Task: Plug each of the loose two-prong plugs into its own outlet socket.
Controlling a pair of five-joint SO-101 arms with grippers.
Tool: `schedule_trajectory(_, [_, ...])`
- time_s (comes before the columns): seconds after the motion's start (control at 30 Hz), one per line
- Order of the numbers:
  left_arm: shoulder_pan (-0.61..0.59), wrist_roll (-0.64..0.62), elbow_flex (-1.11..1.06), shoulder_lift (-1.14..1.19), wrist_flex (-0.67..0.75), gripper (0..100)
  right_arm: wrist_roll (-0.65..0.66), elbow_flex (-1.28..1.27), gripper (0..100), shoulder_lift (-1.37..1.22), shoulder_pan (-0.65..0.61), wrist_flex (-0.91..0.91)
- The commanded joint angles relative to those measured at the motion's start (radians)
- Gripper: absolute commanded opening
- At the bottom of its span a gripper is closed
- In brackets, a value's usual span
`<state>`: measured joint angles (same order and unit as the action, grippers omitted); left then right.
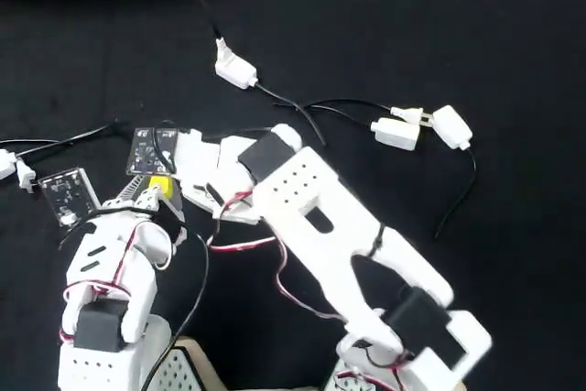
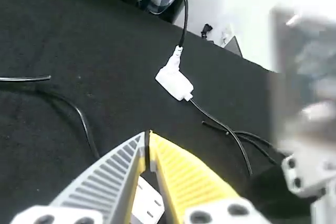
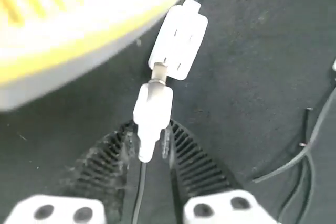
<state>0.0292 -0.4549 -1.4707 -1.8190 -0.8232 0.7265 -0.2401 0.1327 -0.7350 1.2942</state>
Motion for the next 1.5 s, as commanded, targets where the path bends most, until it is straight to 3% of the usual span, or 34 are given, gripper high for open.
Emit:
schedule_trajectory(0.0, [0.012,-0.005,0.015,-0.006,0.005,3,-0.012,0.005,1.2,0.122,-0.041,0.052])
schedule_trajectory(0.23, [0.048,-0.005,0.004,-0.006,0.048,3,-0.101,0.005,1.2,0.214,-0.181,0.15])
schedule_trajectory(1.03, [0.061,-0.005,-0.079,-0.006,0.052,3,-0.173,0.237,1.2,0.216,-0.184,0.267])
schedule_trajectory(1.47, [0.059,-0.005,-0.081,-0.006,0.051,3,-0.404,0.232,1.2,0.214,-0.181,0.21])
